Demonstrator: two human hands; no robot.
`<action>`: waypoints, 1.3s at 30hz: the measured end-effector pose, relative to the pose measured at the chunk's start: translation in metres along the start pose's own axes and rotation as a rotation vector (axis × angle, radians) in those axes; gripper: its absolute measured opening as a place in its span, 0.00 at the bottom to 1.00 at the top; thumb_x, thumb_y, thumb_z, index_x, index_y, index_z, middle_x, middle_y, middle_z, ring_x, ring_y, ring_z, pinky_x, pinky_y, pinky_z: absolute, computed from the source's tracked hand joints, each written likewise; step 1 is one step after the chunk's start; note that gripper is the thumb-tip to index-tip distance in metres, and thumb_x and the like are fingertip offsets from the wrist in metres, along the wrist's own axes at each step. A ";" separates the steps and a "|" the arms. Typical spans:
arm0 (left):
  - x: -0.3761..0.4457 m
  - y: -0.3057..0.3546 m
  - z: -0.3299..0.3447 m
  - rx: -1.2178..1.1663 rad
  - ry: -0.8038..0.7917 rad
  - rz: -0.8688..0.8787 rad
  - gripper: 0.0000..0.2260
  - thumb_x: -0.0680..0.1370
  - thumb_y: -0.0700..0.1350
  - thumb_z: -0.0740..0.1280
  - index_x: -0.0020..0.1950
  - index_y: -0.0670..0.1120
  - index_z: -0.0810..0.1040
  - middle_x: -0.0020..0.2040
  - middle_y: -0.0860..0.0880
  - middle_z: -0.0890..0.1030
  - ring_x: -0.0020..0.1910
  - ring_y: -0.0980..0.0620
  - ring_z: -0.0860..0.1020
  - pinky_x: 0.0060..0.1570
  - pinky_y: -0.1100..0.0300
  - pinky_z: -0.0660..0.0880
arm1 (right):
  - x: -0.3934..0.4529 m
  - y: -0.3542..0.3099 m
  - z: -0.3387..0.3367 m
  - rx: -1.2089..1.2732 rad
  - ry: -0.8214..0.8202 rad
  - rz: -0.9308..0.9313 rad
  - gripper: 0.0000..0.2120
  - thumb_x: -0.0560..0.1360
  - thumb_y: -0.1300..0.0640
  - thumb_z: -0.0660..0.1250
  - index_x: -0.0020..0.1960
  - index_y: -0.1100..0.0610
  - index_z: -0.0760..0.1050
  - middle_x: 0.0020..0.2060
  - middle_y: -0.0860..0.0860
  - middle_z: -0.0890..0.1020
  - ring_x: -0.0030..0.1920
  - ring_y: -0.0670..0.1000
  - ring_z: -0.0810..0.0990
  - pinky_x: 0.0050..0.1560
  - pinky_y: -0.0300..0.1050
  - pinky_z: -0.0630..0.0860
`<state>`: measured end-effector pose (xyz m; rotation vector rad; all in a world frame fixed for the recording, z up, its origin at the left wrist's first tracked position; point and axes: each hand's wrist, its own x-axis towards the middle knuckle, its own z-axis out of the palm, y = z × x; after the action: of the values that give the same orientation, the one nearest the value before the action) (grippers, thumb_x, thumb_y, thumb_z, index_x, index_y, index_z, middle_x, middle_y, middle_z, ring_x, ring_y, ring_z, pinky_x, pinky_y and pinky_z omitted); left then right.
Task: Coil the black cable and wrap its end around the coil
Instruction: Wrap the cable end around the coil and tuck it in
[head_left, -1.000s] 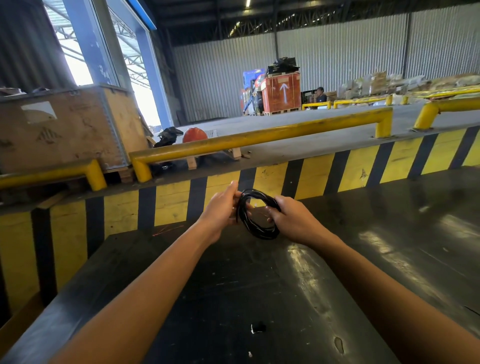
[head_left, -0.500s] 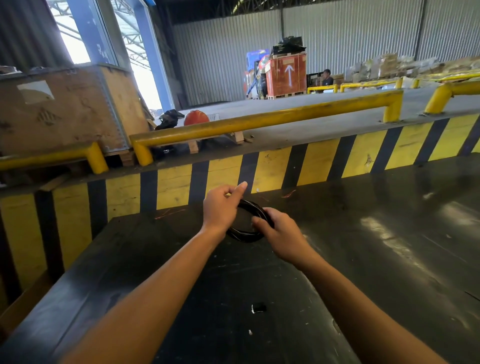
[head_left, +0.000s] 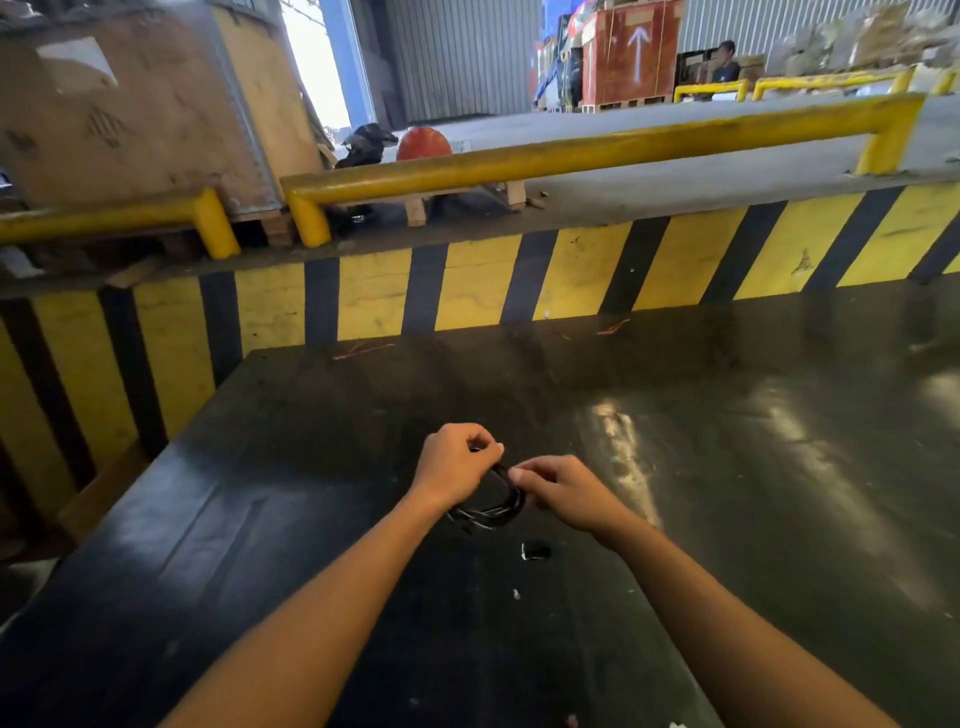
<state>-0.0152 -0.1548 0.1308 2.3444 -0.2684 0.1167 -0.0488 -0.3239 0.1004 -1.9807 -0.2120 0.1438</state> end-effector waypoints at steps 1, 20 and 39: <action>-0.005 -0.013 0.003 0.012 0.004 -0.045 0.04 0.73 0.45 0.70 0.40 0.48 0.84 0.37 0.52 0.83 0.38 0.56 0.80 0.39 0.62 0.72 | 0.001 0.015 0.005 0.075 -0.017 0.089 0.12 0.76 0.51 0.64 0.47 0.59 0.80 0.38 0.54 0.83 0.36 0.46 0.79 0.38 0.38 0.75; -0.066 -0.140 0.023 0.143 -0.278 -0.363 0.07 0.73 0.42 0.69 0.45 0.52 0.85 0.40 0.54 0.84 0.40 0.59 0.80 0.43 0.62 0.77 | 0.029 0.138 0.071 -0.668 -0.047 0.427 0.14 0.76 0.55 0.61 0.61 0.53 0.70 0.57 0.58 0.70 0.56 0.62 0.76 0.57 0.55 0.74; 0.016 0.015 0.013 0.017 -0.223 0.095 0.07 0.75 0.47 0.69 0.49 0.48 0.85 0.43 0.53 0.85 0.36 0.66 0.77 0.39 0.69 0.71 | -0.006 -0.015 -0.071 -0.379 0.216 -0.006 0.06 0.71 0.56 0.71 0.47 0.55 0.81 0.34 0.51 0.84 0.33 0.48 0.82 0.37 0.41 0.77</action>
<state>-0.0029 -0.1772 0.1346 2.3628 -0.4904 -0.0981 -0.0417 -0.3823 0.1426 -2.3529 -0.1093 -0.1238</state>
